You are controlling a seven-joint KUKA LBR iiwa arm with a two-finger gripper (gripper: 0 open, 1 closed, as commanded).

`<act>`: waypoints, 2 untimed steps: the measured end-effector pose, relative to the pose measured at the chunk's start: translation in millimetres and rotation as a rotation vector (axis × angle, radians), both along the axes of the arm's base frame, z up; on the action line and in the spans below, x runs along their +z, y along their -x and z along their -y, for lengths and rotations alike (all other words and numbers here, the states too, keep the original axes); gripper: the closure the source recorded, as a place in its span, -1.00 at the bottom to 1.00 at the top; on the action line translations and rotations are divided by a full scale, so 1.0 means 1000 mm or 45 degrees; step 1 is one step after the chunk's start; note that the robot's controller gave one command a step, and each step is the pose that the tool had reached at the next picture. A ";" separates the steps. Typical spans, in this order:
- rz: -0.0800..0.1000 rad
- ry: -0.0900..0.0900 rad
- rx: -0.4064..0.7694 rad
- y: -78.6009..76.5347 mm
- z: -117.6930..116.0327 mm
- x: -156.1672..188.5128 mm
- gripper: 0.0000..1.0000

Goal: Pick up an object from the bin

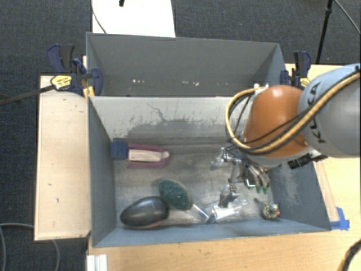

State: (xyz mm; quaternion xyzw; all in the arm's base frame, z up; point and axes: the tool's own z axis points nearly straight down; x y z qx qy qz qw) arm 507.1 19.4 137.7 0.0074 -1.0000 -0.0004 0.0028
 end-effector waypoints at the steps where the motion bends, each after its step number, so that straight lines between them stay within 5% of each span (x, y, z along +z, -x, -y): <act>1: 0.005 -0.003 0.257 0.021 -0.058 -0.045 -1.00; 2: 0.011 -0.001 0.250 0.019 -0.056 -0.043 1.00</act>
Offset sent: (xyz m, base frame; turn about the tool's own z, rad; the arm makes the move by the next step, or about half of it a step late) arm -0.0202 0.0557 -0.0438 -0.2009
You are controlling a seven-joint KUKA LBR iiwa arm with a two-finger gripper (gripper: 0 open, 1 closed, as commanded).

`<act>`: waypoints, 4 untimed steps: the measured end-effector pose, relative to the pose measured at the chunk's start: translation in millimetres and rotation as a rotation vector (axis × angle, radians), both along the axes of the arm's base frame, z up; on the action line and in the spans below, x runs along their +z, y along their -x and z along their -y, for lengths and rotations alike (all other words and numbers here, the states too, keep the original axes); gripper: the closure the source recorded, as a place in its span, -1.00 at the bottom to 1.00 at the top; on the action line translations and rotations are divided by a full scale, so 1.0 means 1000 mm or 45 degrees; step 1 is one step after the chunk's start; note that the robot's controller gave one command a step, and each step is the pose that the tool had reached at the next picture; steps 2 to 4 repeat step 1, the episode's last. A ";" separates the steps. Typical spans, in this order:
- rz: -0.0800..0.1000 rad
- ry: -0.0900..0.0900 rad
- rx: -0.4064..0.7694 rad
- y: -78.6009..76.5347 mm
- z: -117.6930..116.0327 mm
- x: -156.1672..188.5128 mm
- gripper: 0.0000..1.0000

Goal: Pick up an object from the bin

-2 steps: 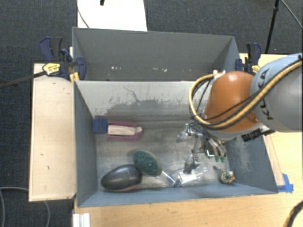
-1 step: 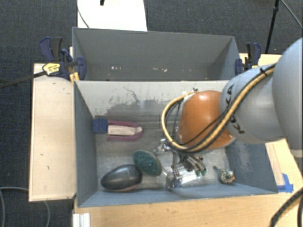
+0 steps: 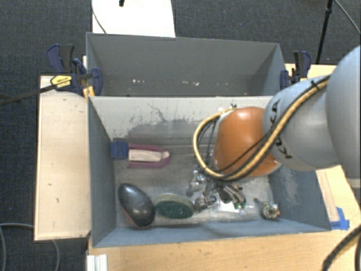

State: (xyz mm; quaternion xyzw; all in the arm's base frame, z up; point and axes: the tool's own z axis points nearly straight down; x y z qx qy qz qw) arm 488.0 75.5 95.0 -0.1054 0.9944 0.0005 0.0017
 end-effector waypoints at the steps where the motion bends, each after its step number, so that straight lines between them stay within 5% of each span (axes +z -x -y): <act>1: 0.011 0.001 0.100 -0.003 0.010 0.195 1.00; 4: 0.011 0.001 0.100 -0.003 0.010 0.195 1.00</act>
Offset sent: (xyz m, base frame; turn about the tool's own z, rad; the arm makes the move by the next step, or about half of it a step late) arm 0.0012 -0.0096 0.1906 -0.0809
